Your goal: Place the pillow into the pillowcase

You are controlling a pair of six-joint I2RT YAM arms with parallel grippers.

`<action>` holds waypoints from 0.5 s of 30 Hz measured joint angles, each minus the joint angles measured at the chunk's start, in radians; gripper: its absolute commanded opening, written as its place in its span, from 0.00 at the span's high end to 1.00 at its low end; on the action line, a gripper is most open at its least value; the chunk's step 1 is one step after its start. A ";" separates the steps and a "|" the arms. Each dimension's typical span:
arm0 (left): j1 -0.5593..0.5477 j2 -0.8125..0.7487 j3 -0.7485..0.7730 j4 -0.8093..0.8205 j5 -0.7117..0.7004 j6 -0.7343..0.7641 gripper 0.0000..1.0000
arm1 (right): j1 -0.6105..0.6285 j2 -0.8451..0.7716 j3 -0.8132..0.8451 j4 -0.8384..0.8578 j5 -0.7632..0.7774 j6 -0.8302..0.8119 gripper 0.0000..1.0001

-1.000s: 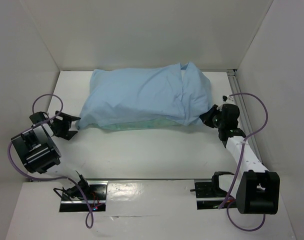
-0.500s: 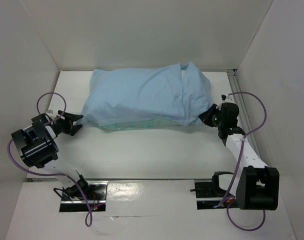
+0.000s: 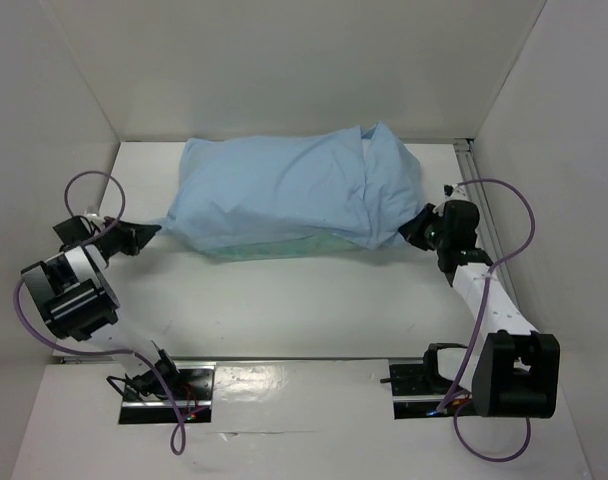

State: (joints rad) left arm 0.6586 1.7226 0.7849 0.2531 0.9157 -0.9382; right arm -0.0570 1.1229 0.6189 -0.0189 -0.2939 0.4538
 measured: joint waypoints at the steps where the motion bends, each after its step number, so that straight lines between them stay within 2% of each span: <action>1: 0.000 -0.022 0.013 -0.018 0.000 -0.006 1.00 | 0.000 0.002 0.021 -0.026 0.008 -0.003 1.00; 5: 0.000 -0.157 0.100 -0.078 0.006 -0.047 1.00 | 0.000 0.027 0.197 -0.172 0.048 -0.029 1.00; 9: -0.002 -0.298 0.214 -0.021 0.006 -0.213 1.00 | 0.002 0.029 0.399 -0.283 0.090 -0.048 1.00; 15: 0.018 -0.383 0.423 0.032 0.018 -0.414 1.00 | 0.002 -0.044 0.666 -0.516 0.199 -0.081 1.00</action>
State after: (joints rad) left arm 0.6769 1.3396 1.2083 0.2848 0.9333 -1.3525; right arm -0.0547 1.0786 1.2850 -0.5346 -0.0952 0.3729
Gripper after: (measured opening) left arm 0.039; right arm 0.081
